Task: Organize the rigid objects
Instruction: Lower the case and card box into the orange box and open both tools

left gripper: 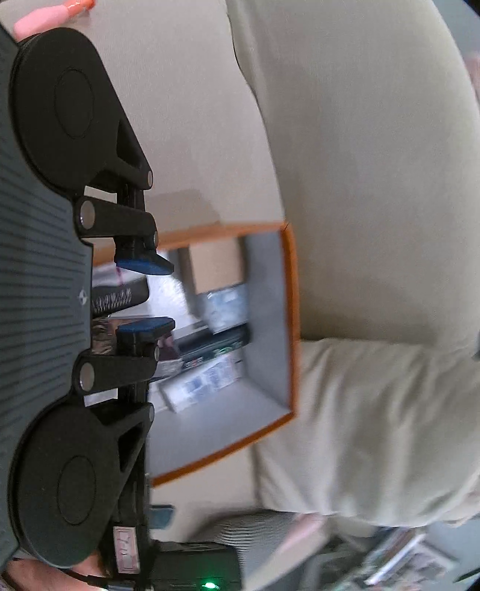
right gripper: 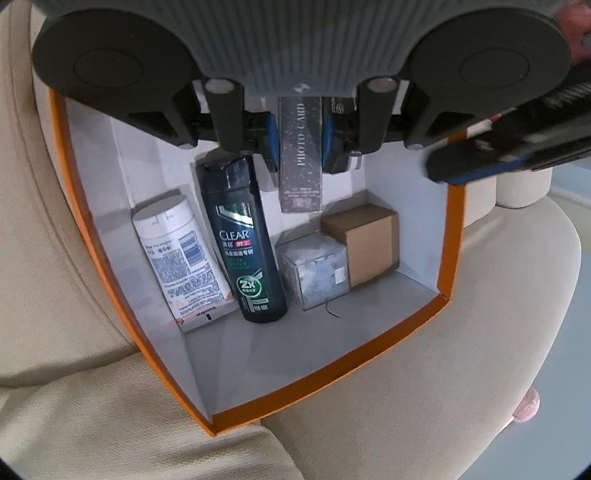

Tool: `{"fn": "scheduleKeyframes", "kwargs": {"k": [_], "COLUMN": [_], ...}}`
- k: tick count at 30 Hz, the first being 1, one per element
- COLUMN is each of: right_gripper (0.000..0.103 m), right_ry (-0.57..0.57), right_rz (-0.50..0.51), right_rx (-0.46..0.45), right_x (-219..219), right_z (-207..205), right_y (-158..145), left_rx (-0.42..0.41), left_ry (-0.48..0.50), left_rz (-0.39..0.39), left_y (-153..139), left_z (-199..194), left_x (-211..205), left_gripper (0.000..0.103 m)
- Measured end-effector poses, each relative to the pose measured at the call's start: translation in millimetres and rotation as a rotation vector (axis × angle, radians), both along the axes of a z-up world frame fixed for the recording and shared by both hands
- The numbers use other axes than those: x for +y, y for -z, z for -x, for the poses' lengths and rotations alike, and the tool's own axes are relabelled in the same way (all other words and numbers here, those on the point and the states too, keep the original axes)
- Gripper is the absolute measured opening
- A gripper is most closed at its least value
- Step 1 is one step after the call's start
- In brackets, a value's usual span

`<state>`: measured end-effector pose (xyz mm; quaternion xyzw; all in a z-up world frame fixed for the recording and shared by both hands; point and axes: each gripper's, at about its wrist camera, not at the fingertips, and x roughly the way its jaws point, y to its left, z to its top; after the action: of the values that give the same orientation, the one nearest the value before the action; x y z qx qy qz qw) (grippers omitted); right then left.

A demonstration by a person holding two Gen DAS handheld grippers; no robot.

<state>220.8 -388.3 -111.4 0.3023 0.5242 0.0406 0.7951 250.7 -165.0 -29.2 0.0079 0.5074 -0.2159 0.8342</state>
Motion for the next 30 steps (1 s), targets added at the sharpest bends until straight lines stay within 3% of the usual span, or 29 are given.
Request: {"fn": "scheduleKeyframes", "kwargs": {"k": [3, 6, 13, 17, 20, 24, 30], "right_gripper": [0.024, 0.024, 0.024, 0.024, 0.024, 0.030, 0.038], "right_ry": [-0.021, -0.064, -0.106, -0.167, -0.178, -0.191, -0.301], "right_rz": [-0.025, 0.060, 0.141, 0.095, 0.123, 0.173, 0.271], "right_rx": [-0.003, -0.023, -0.011, 0.004, 0.020, 0.038, 0.008], "right_x": [5.8, 15.2, 10.7, 14.2, 14.5, 10.5, 13.9], "right_z": [2.5, 2.0, -23.8, -39.8, -50.8, -54.7, -35.5], "right_y": [-7.2, -13.1, -8.9, -2.1, 6.1, 8.2, -5.7], "left_rx": [0.003, 0.037, 0.094, 0.098, 0.101, 0.104, 0.111], "left_ry": [-0.048, -0.072, -0.092, -0.096, -0.095, -0.094, -0.103], "left_rz": [0.022, 0.044, 0.087, 0.095, 0.101, 0.107, 0.113], "left_y": [-3.2, 2.4, 21.8, 25.1, 25.7, 27.7, 29.8], "left_z": [0.9, 1.5, 2.5, 0.3, 0.4, 0.3, 1.3], "left_x": [17.3, 29.7, 35.6, 35.4, 37.4, 38.6, 41.2], "left_gripper": [0.031, 0.031, 0.032, 0.032, 0.032, 0.032, 0.032]}}
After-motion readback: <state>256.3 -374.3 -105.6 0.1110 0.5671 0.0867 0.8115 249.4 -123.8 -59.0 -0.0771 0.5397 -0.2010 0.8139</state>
